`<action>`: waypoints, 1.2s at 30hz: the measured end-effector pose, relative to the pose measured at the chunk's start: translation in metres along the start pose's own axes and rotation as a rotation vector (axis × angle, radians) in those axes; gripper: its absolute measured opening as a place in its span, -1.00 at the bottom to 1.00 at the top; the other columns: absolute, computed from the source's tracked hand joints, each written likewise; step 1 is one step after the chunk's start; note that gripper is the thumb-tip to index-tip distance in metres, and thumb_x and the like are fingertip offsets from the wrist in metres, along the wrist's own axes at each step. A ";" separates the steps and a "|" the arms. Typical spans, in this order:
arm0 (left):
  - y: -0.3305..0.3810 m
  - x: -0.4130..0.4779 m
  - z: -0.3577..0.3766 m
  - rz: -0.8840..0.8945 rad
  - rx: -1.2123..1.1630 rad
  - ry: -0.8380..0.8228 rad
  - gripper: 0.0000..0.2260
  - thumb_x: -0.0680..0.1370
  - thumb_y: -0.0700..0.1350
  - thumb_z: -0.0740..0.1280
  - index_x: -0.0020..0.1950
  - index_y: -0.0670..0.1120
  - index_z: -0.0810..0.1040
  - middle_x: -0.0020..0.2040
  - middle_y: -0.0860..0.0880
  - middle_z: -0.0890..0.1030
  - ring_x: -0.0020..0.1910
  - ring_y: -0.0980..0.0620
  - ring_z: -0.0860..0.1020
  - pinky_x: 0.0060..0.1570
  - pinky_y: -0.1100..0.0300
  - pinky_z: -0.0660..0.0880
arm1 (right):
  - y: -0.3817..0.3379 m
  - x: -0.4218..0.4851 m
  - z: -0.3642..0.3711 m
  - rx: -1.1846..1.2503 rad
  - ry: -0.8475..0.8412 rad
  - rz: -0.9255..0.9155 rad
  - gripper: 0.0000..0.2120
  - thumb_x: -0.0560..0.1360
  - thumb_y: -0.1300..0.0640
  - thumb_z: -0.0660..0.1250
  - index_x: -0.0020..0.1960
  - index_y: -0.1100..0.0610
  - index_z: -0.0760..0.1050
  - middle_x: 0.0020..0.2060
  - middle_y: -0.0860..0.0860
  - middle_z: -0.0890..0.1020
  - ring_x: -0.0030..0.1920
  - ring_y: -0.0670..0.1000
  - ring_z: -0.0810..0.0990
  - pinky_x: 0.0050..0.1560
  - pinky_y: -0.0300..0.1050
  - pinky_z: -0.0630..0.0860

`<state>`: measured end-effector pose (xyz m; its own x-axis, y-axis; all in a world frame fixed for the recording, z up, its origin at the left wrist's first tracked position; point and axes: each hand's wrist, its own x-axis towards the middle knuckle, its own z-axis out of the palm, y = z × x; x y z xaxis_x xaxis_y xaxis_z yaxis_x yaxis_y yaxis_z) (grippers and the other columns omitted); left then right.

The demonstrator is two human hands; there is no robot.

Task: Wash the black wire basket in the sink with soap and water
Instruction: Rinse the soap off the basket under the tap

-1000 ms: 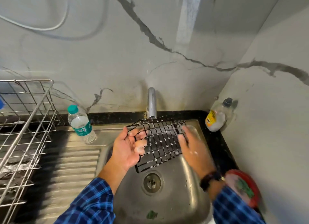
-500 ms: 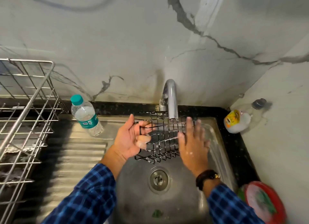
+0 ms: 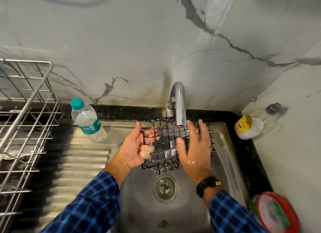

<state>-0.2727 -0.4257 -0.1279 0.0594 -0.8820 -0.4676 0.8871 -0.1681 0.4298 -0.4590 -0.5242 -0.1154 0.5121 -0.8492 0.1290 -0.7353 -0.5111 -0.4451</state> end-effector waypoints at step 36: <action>-0.022 -0.037 0.004 0.030 0.706 -0.003 -0.40 0.50 0.45 -0.02 -0.17 0.06 0.63 -0.33 0.06 0.52 -0.44 0.13 0.38 -0.59 0.33 0.24 | -0.029 -0.013 -0.048 -0.114 -0.361 -0.535 -0.61 0.64 -0.22 0.08 0.30 -0.05 0.48 0.19 -0.17 0.54 0.21 -0.05 0.39 0.11 -0.03 0.54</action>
<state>-0.2961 -0.3915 -0.1167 0.0776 -0.8917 -0.4458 0.3764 -0.3879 0.8413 -0.4653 -0.5049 -0.0613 0.9226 -0.3857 -0.0076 -0.3698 -0.8784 -0.3029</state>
